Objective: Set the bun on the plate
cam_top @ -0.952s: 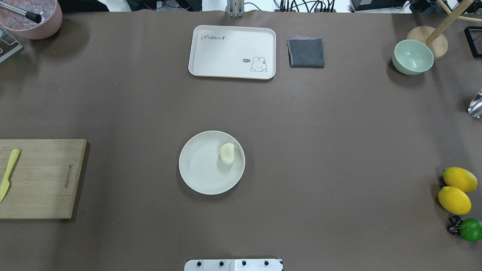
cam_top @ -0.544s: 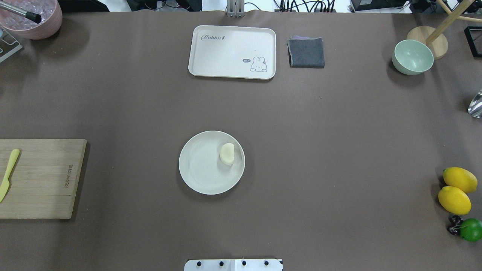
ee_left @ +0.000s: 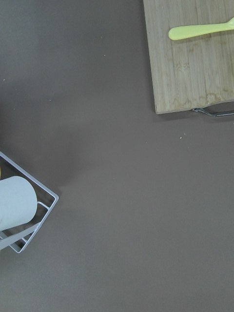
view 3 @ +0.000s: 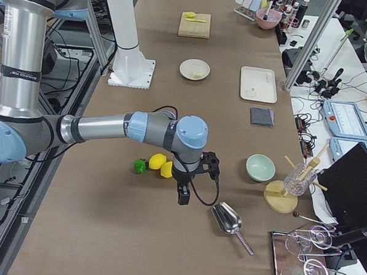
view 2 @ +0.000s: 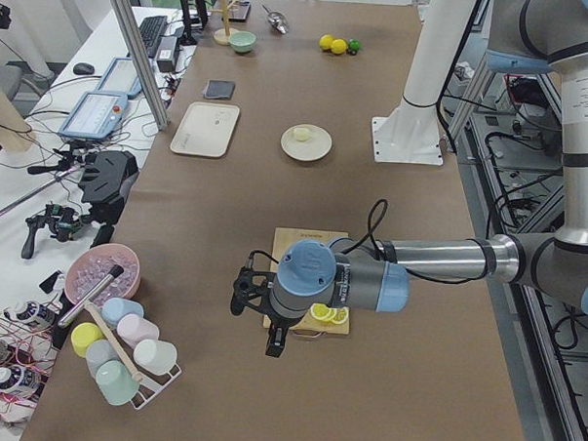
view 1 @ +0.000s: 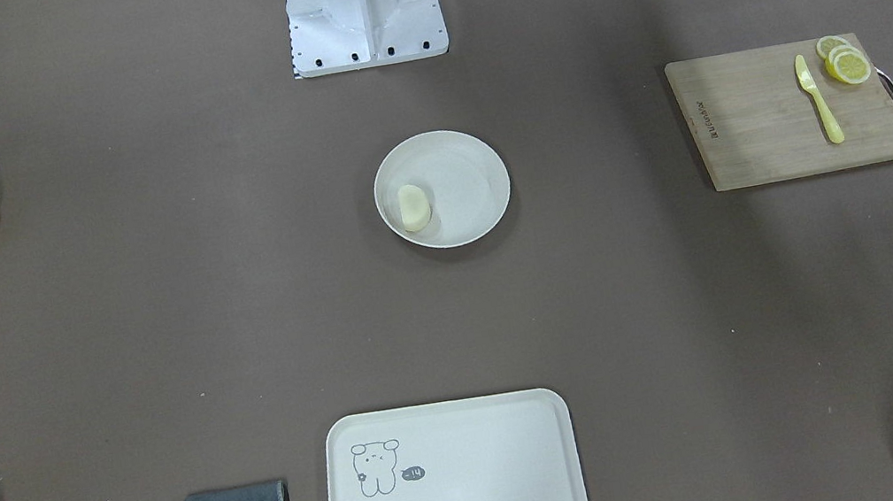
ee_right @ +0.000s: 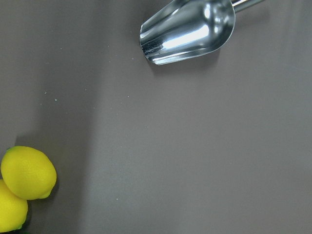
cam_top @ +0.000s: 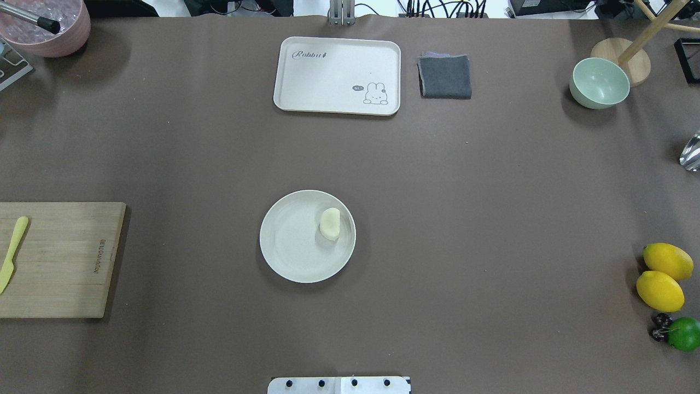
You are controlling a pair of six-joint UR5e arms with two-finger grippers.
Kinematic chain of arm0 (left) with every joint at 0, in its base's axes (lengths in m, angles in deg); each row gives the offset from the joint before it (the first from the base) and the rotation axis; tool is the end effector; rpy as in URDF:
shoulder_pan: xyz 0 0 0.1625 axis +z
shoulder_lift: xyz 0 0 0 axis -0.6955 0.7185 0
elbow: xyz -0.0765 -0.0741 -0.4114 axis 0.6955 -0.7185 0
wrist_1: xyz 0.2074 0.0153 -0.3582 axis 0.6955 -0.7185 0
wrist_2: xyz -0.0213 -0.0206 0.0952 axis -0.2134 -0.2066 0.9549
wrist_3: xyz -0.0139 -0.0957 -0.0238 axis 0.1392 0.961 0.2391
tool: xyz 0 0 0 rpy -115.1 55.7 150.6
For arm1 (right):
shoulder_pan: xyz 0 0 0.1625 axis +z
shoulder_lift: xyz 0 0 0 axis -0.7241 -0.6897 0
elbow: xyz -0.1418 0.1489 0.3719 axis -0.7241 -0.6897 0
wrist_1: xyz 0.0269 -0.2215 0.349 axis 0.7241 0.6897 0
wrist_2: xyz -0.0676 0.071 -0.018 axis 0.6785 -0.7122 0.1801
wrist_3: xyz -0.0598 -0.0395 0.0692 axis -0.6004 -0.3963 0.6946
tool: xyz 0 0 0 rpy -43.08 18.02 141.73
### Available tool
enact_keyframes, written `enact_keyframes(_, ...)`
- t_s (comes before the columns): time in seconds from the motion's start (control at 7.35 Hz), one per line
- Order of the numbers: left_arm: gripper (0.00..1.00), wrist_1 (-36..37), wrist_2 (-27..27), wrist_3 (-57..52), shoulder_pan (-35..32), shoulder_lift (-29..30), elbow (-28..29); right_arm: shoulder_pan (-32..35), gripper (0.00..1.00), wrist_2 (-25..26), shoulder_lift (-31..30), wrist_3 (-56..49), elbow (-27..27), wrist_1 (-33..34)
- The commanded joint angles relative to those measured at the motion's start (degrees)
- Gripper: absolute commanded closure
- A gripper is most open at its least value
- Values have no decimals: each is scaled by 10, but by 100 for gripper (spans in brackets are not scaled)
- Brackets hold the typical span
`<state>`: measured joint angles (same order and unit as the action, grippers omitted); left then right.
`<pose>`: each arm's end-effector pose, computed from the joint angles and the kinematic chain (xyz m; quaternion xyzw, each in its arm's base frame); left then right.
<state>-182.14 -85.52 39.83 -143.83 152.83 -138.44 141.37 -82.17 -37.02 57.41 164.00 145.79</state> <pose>-0.1258 -0.3890 0.6502 0.1121 0.4024 0.0083 0.9085 0.1088 -0.4057 0.6094 0.0051 -0.3247 -0.1137 0.9389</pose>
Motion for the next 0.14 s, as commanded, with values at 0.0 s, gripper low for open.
enact_keyframes(0.0, 3, 0, 0, 0, 0, 1, 1, -1, 0, 0, 0, 0, 0, 0)
